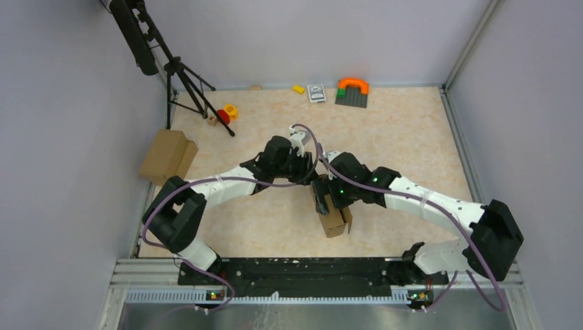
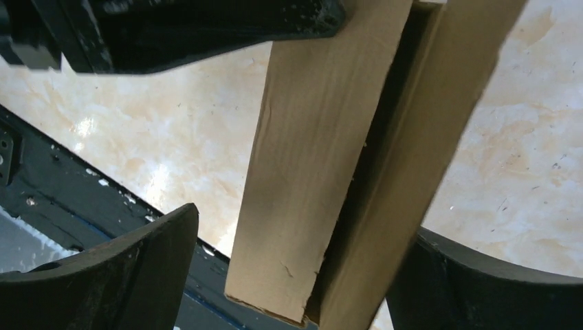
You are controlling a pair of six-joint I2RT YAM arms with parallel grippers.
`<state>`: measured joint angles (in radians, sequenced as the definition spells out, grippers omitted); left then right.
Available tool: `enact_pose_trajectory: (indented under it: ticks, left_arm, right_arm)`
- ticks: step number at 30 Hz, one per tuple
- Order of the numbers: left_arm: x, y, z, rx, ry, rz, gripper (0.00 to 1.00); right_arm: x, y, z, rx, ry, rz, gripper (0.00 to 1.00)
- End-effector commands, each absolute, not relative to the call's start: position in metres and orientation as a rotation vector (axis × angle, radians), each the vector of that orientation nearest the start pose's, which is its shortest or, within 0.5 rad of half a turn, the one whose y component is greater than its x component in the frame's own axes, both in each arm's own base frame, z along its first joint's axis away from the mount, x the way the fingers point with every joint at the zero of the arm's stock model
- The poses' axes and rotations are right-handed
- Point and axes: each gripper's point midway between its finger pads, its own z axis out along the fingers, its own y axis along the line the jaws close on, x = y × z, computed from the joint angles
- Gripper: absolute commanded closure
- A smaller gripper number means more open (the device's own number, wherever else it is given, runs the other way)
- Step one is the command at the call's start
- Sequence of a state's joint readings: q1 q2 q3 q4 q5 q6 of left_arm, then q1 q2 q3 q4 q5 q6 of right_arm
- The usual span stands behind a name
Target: Fold the paper box
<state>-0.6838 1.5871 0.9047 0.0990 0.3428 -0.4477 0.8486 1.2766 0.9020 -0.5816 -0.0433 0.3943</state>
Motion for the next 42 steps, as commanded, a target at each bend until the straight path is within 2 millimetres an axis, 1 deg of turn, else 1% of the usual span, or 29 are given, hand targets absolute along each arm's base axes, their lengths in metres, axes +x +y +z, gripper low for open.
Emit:
enact_pose_trajectory:
  ticks: [1, 4, 7, 9, 10, 13, 16, 18, 20, 25, 26, 29, 30, 33, 37, 39, 42]
  left_arm:
    - [0.284, -0.335, 0.115, 0.446, 2.236, -0.997, 0.58]
    - [0.283, -0.336, 0.113, 0.436, 2.242, -0.988, 0.59]
    - [0.281, -0.337, 0.111, 0.427, 2.251, -0.977, 0.59]
    - [0.280, -0.338, 0.111, 0.422, 2.254, -0.976, 0.59]
    - [0.280, -0.338, 0.113, 0.421, 2.250, -0.976, 0.59]
    - [0.279, -0.336, 0.116, 0.423, 2.249, -0.971, 0.59]
    - [0.278, -0.332, 0.123, 0.437, 2.237, -0.952, 0.53]
    - [0.279, -0.325, 0.130, 0.435, 2.223, -0.919, 0.51]
    - [0.280, -0.316, 0.140, 0.423, 2.205, -0.888, 0.50]
    - [0.274, -0.284, 0.154, 0.429, 2.191, -0.801, 0.46]
    - [0.273, -0.277, 0.162, 0.425, 2.167, -0.792, 0.44]
    - [0.268, -0.261, 0.169, 0.428, 2.121, -0.775, 0.40]
    - [0.266, -0.257, 0.168, 0.439, 2.109, -0.776, 0.39]
    - [0.258, -0.258, 0.174, 0.537, 2.038, -0.807, 0.37]
    - [0.250, -0.267, 0.183, 0.658, 1.950, -0.862, 0.35]
    - [0.250, -0.276, 0.190, 0.716, 1.897, -0.895, 0.35]
    - [0.249, -0.287, 0.193, 0.774, 1.887, -0.948, 0.33]
  right_arm:
    - [0.195, 0.248, 0.113, -0.550, 2.548, 0.397, 0.07]
    - [0.194, 0.248, 0.110, -0.550, 2.547, 0.372, 0.10]
    - [0.193, 0.248, 0.106, -0.550, 2.550, 0.347, 0.15]
    - [0.192, 0.245, 0.099, -0.558, 2.569, 0.309, 0.22]
    - [0.191, 0.245, 0.096, -0.564, 2.575, 0.297, 0.27]
    - [0.190, 0.243, 0.096, -0.569, 2.575, 0.297, 0.41]
    - [0.189, 0.243, 0.103, -0.572, 2.551, 0.318, 0.47]
    - [0.187, 0.243, 0.108, -0.595, 2.534, 0.344, 0.51]
    - [0.184, 0.243, 0.111, -0.632, 2.519, 0.372, 0.52]
    - [0.175, 0.243, 0.114, -0.706, 2.498, 0.425, 0.52]
    - [0.173, 0.244, 0.115, -0.723, 2.491, 0.440, 0.52]
    - [0.166, 0.249, 0.121, -0.815, 2.444, 0.517, 0.52]
    - [0.162, 0.251, 0.123, -0.845, 2.432, 0.546, 0.52]
    - [0.154, 0.259, 0.130, -0.927, 2.378, 0.637, 0.50]
    - [0.147, 0.267, 0.139, -1.005, 2.316, 0.716, 0.50]
    - [0.144, 0.271, 0.141, -1.046, 2.295, 0.751, 0.50]
    - [0.140, 0.275, 0.139, -1.099, 2.287, 0.781, 0.49]
